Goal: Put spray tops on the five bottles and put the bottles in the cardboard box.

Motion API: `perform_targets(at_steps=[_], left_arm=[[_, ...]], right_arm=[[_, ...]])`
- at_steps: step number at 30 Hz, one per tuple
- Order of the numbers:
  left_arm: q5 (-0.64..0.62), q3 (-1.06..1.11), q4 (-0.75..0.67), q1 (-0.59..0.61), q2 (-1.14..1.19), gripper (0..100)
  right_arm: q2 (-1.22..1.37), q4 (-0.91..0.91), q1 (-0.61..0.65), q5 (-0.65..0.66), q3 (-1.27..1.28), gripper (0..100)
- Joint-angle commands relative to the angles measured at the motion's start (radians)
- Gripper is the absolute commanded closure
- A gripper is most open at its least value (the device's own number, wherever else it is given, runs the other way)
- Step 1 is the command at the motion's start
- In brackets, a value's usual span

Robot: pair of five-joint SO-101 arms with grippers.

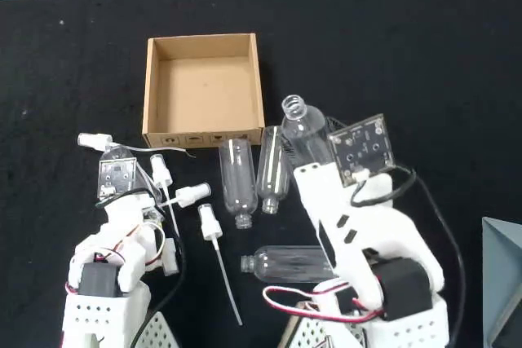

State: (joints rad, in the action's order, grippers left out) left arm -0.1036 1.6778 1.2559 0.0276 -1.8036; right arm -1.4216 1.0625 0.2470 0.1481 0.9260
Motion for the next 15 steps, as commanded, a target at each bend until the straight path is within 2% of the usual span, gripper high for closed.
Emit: perform_targets(at_steps=[1,15], left_arm=[[0.012,0.024,0.005,0.004,-0.008,96],[0.006,-0.099,0.005,0.010,-0.008,96]], right_arm=[[-0.074,-0.035,-0.035,-0.009,0.024,97.7],[-0.206,-0.086,-0.037,-0.012,0.174,97.5]])
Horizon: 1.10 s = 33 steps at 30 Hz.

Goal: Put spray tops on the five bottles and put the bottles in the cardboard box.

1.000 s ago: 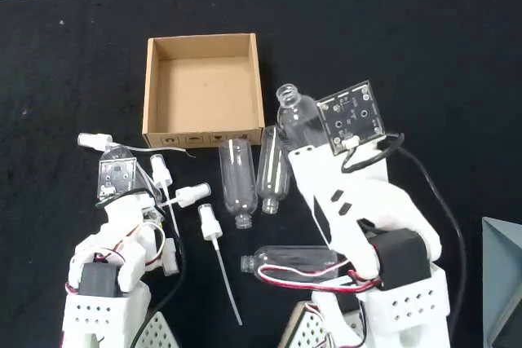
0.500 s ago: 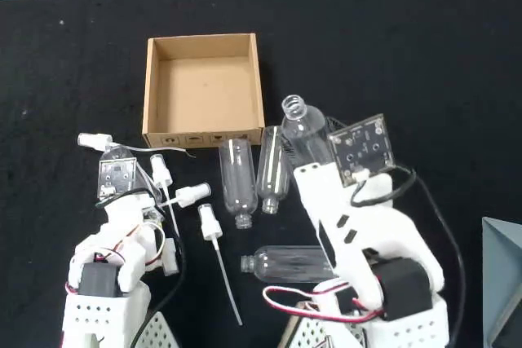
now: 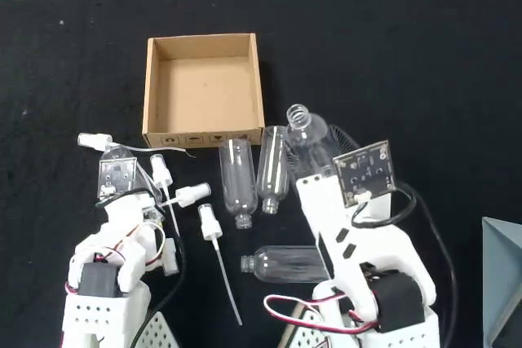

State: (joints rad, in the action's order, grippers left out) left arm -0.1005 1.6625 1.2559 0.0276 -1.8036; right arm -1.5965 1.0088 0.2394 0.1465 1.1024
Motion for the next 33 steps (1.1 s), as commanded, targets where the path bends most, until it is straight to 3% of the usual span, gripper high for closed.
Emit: perform_targets(at_steps=[1,13,19,22,28,33], left_arm=[[0.003,-0.096,0.000,0.010,-0.008,96],[0.012,-0.274,-0.003,0.008,-0.008,96],[0.216,-0.357,-0.002,0.008,-0.008,96],[0.259,-0.380,-0.002,0.002,-0.008,96],[0.256,-0.404,-0.003,-0.001,0.002,83],[0.258,-0.406,-0.031,-0.001,0.005,85]], right_arm=[[-0.039,-0.032,-0.032,-0.014,0.004,97.6],[-0.231,-0.046,-0.112,-0.066,0.107,97.4],[-0.285,-0.095,-0.112,-0.066,0.166,97.3],[-0.286,-0.106,-0.112,-0.066,0.176,97.3],[-0.286,-0.107,-0.112,-0.066,0.177,97.3],[-0.286,-0.107,-0.114,-0.066,0.179,97.3]])
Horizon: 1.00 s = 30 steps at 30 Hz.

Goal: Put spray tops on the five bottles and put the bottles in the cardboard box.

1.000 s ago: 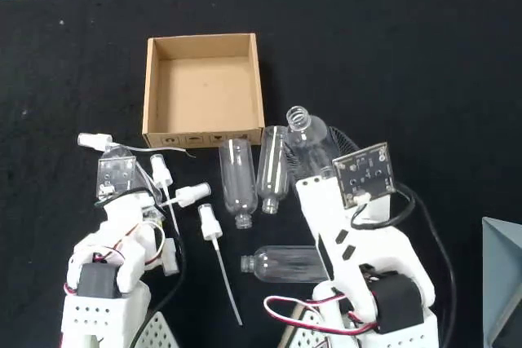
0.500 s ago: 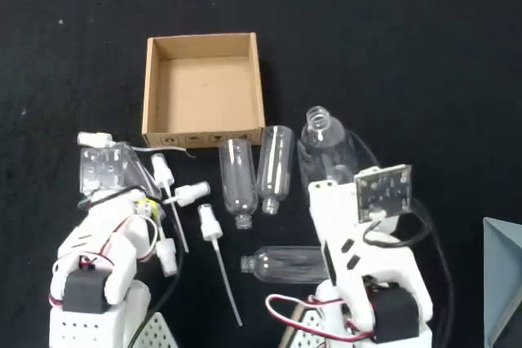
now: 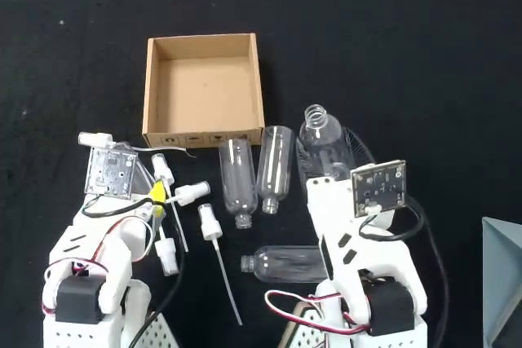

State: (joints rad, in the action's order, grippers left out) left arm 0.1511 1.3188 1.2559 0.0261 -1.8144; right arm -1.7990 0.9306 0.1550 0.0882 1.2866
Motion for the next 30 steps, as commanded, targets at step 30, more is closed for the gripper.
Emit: perform_targets(at_steps=[30], left_arm=[[-0.081,-0.398,-0.031,-0.085,0.683,85]], right_arm=[[-0.084,-0.029,-0.031,0.000,-0.004,97.3]])
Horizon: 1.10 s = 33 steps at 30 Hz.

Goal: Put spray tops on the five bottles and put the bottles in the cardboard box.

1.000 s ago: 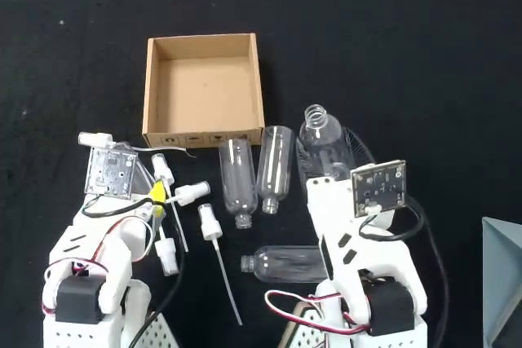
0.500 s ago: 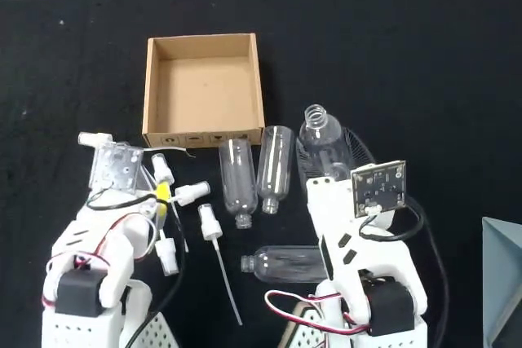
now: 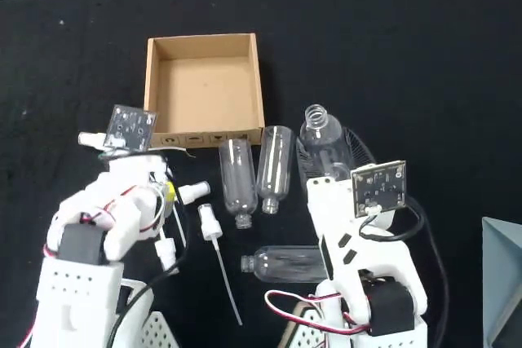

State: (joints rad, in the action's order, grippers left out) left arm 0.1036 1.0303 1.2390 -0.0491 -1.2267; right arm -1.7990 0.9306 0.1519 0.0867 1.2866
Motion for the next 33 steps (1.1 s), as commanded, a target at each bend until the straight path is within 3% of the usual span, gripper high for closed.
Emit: perform_targets(at_steps=[1,33], left_arm=[[-0.043,-0.125,-0.014,-0.010,0.121,85],[-0.204,-0.305,-0.014,-0.001,0.617,85]], right_arm=[[-0.084,-0.029,-0.028,0.002,-0.004,97.3],[-0.084,-0.029,-0.025,0.003,-0.004,97.3]])
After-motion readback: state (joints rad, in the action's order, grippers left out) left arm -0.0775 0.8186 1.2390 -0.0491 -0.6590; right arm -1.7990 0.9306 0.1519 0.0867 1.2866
